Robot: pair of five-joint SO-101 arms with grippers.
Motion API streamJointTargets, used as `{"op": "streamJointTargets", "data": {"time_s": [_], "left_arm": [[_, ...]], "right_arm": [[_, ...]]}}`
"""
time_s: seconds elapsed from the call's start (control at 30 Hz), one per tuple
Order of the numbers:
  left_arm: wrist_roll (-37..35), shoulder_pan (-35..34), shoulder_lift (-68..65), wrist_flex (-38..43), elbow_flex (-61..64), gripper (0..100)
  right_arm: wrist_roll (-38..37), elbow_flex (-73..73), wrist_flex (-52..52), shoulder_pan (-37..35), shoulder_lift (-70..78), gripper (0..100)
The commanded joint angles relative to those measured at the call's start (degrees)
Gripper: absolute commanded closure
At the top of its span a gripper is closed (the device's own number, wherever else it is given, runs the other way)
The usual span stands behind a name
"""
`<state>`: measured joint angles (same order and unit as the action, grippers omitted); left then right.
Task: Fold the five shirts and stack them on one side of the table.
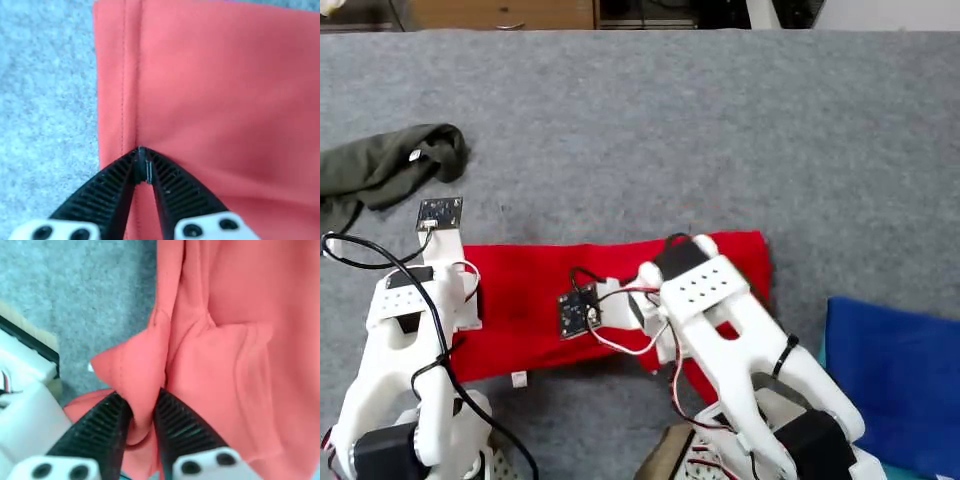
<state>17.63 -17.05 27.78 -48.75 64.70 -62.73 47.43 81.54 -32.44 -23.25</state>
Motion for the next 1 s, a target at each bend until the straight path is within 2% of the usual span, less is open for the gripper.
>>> {"op": "streamJointTargets", "data": {"time_s": [0.0, 0.2, 0.47, 0.7, 0.83, 0.97], "left_arm": [[-0.09, -0.44, -0.04, 0.53, -1.93, 98], [-0.09, -0.44, -0.04, 0.53, -1.93, 98], [-0.09, -0.44, -0.04, 0.53, -1.93, 98], [-0.09, -0.44, -0.04, 0.62, -2.02, 98], [0.0, -0.44, -0.04, 0.62, -2.02, 98], [0.0, -0.44, -0.04, 0.62, -2.02, 98]], "right_arm": [[-4.22, -3.74, 0.79, 2.86, 0.31, 99.1], [-8.35, -8.04, 0.0, 8.4, 0.31, 85.7], [-9.05, -8.22, -10.2, 10.07, 0.22, 73.7], [-9.14, -7.52, 5.54, 9.89, -3.56, 83.4], [-9.14, -4.35, 10.46, 9.63, -13.41, 83.6], [-8.7, 2.86, 14.33, 5.85, -21.41, 83.6]]}}
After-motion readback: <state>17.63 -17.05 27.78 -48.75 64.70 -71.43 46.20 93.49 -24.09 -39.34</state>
